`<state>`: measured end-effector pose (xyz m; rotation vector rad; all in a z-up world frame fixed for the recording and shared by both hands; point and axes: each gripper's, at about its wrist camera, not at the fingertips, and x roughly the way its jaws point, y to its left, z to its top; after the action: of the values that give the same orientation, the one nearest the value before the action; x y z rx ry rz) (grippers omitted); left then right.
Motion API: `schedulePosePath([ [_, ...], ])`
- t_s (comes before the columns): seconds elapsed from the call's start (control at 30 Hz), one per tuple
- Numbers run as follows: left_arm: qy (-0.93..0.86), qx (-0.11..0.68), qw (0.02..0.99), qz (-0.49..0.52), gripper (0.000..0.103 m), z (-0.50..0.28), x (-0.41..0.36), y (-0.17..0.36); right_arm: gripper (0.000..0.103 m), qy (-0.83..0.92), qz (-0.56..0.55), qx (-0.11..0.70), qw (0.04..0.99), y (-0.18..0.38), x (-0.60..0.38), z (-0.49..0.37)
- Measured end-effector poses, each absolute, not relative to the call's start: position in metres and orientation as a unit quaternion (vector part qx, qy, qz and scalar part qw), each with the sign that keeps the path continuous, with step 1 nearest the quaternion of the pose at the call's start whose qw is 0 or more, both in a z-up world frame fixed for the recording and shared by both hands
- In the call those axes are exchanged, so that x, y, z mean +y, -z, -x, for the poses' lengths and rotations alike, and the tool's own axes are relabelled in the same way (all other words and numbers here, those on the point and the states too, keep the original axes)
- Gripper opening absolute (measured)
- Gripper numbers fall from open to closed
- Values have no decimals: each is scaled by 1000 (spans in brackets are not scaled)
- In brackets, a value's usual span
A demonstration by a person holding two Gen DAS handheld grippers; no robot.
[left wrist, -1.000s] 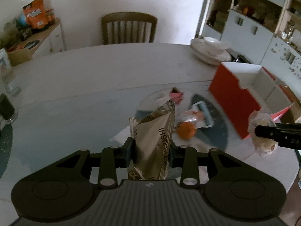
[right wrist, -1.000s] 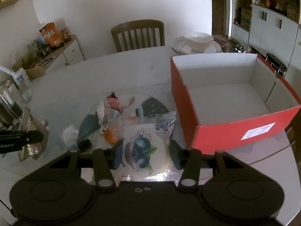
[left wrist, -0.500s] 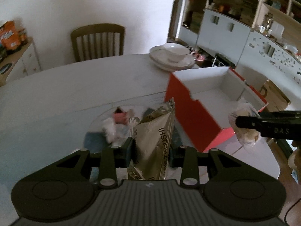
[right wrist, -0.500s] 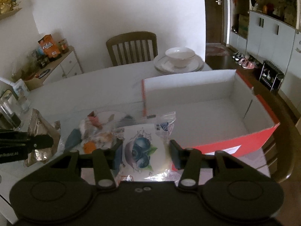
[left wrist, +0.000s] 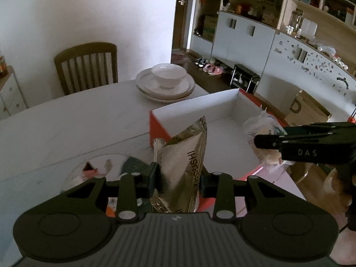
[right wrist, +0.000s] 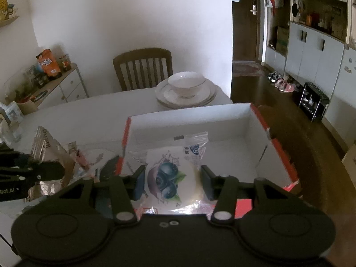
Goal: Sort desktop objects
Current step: 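Carry both held bags up and over into the red box, then lower both bags onto the box floor and open both tools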
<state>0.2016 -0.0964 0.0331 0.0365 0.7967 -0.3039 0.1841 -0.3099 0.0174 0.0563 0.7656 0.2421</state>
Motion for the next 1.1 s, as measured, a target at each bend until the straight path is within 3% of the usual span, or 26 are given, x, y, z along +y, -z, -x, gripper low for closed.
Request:
schedulePosePath([
  [0.37, 171, 394, 902, -48, 34, -249, -159, -31, 50, -115, -28, 389, 913, -7, -348, -214],
  [1.1, 164, 454, 864, -146, 34, -336, -234, 31, 49, -138, 32, 454, 880, 51, -358, -278],
])
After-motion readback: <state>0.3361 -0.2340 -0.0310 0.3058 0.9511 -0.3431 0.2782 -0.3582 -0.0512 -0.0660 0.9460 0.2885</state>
